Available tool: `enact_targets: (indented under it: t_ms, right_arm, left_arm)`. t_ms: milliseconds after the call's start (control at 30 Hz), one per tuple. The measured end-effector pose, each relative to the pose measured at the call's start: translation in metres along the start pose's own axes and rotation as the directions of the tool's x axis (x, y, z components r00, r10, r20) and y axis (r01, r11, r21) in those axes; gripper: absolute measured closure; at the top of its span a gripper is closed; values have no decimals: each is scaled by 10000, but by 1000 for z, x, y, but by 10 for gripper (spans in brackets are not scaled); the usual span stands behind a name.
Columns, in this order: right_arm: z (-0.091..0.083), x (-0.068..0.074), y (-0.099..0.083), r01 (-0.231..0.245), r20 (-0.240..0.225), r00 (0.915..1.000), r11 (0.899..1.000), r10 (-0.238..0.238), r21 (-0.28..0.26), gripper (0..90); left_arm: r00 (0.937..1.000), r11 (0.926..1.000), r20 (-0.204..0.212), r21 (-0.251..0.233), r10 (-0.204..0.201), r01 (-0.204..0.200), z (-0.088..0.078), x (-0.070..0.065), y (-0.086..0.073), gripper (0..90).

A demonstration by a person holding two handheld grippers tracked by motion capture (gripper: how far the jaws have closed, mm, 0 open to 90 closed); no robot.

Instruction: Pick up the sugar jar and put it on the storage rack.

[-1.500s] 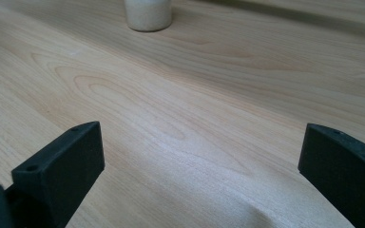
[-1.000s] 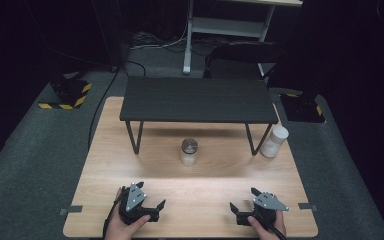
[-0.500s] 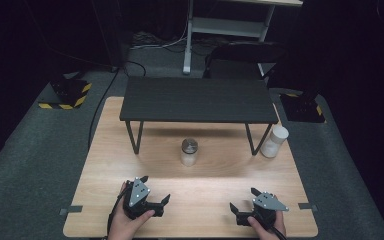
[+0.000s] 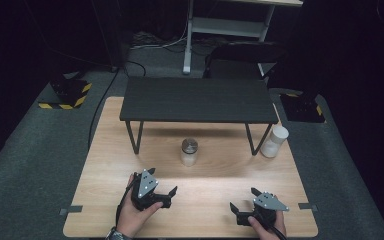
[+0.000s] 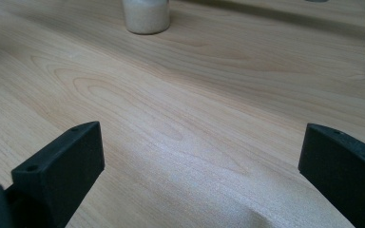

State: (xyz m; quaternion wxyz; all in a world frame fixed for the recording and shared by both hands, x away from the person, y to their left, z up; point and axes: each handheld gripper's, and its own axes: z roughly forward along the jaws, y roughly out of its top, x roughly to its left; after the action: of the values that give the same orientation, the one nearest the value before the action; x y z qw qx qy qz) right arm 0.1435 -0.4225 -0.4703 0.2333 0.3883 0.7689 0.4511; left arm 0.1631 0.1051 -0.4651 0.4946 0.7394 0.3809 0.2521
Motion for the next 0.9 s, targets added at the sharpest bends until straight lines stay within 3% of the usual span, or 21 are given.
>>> enact_targets:
  t_ms: [267, 533, 900]
  right_arm:
    - [0, 0, 0, 2, -11, 10000, 10000, -2, 17, 13]
    - [0, -1, 0, 12, -40, 10000, 10000, -12, 18, 13]
    - [1, -1, 1, 49, -61, 10000, 10000, -49, 16, 13]
  left_arm:
    - [9999, 9998, 133, -184, 29, -27, 23, -1, 9, 3]
    - [9987, 9976, 277, -535, -419, 433, 50, 4, 13, 2]
    - [9989, 9959, 248, -807, -391, 410, 77, 5, 25, 5]
